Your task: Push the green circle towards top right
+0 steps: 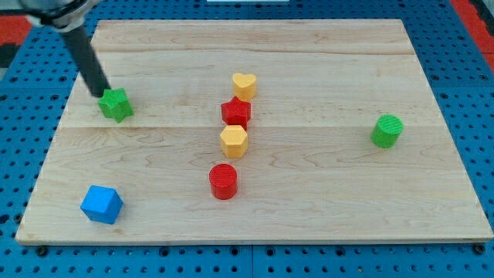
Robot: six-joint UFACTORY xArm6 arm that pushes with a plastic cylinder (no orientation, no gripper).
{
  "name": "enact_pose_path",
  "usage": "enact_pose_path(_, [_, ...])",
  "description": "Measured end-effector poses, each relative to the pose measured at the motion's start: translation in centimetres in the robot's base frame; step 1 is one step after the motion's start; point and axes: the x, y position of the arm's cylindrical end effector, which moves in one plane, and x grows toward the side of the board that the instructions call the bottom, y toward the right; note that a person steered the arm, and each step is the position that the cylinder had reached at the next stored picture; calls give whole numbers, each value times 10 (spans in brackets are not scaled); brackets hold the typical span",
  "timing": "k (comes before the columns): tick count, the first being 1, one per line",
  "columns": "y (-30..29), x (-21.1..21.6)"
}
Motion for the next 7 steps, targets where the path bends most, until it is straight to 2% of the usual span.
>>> enact_pose_path(1, [22,25])
enact_pose_path(2, [22,83])
enact_pose_path(3, [33,110])
enact_pose_path(4, [27,105])
enact_pose_path(5, [50,34])
enact_pose_path(6, [131,-68])
enact_pose_path(7, [248,-115])
